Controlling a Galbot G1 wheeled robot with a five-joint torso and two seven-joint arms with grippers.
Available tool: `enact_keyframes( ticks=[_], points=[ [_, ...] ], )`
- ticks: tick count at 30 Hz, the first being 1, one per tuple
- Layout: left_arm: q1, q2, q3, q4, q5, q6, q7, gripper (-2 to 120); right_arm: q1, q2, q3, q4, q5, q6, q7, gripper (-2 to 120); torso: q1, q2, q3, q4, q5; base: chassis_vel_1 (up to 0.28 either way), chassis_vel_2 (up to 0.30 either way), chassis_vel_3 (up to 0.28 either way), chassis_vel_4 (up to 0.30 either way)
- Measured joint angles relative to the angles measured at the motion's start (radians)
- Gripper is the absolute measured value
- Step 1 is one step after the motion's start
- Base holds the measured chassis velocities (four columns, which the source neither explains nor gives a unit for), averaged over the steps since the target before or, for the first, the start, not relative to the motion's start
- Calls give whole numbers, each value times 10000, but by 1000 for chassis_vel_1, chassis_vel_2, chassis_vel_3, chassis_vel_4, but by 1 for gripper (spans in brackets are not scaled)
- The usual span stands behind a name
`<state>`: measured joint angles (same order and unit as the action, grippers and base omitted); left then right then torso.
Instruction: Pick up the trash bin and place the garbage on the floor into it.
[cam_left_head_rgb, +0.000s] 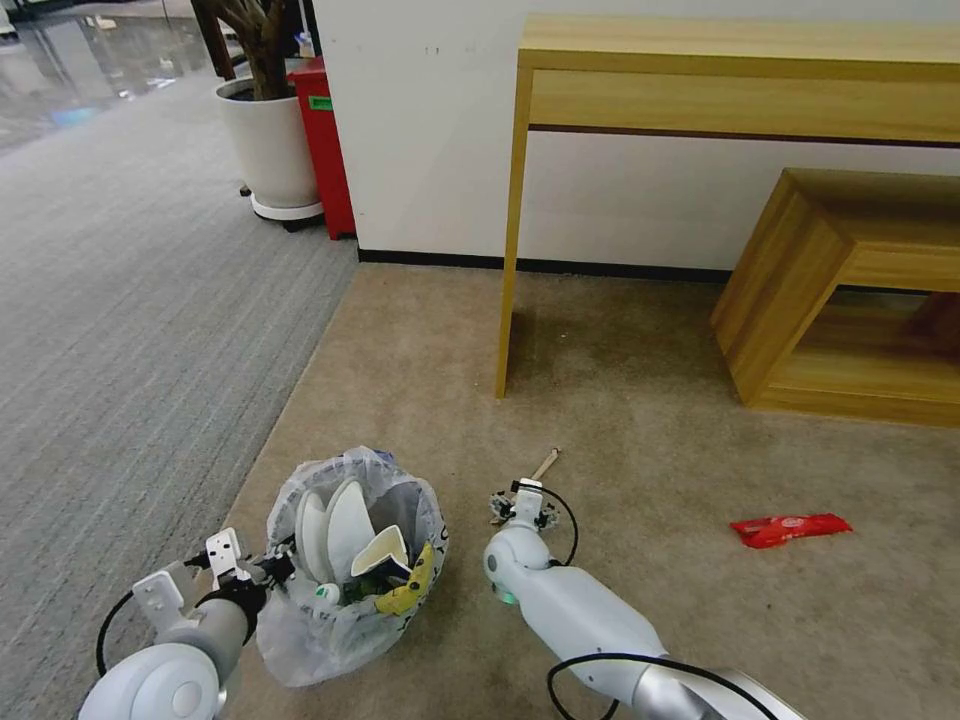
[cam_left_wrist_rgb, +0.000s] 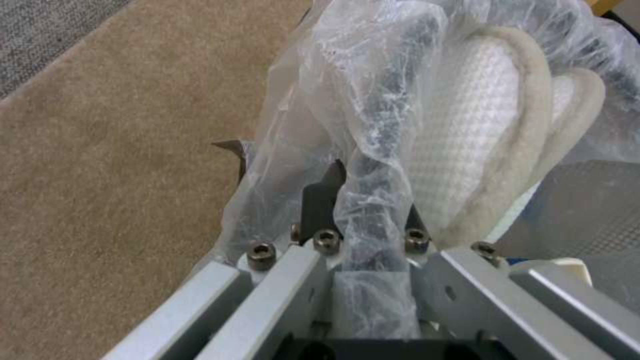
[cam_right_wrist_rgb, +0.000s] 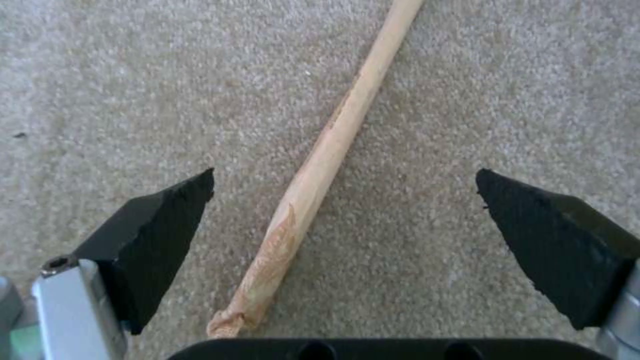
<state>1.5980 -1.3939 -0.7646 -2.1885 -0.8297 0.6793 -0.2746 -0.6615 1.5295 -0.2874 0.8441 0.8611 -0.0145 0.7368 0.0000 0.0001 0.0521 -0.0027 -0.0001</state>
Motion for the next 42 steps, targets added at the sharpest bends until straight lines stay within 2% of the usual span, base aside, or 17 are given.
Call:
enact_keyframes(
  ticks=[10,13,22,31,32,34,35,37,42],
  points=[
    [-90,51,26,104,-65,-4,7,1,196,404,138,-935,-314,281,-308,99,0,0,0,0,0,0,0,0,0],
    [-109,51,35,105,-90,-7,8,1,229,477,141,-1111,-329,309,-402,95,0,0,0,0,1,0,0,0,0],
    [-104,89,29,81,-132,-17,9,1,281,664,266,-1511,-511,452,-609,91,0,0,0,1,1,0,0,0,0],
    [-83,78,33,18,-137,-27,9,1,262,745,338,-1766,-725,520,-775,71,0,0,0,0,1,0,0,0,0],
    [-82,75,35,15,-137,-28,9,1,247,745,338,-1784,-744,524,-791,66,0,0,0,0,1,0,0,0,0],
    [-81,75,36,13,-137,-28,9,1,241,746,338,-1798,-755,528,-801,65,0,0,0,0,2,0,0,0,0],
    [-77,70,39,10,-137,-29,9,1,229,751,338,-1827,-782,539,-819,55,0,0,0,0,1,0,0,0,0],
    [-72,49,55,6,-134,-30,9,1,179,783,334,-1871,-910,582,-863,50,0,0,0,1,1,0,0,0,0],
    [-66,37,67,-27,-130,-33,9,1,155,798,327,-1941,-1064,634,-919,42,0,0,0,2,3,0,0,0,0]
  ],
)
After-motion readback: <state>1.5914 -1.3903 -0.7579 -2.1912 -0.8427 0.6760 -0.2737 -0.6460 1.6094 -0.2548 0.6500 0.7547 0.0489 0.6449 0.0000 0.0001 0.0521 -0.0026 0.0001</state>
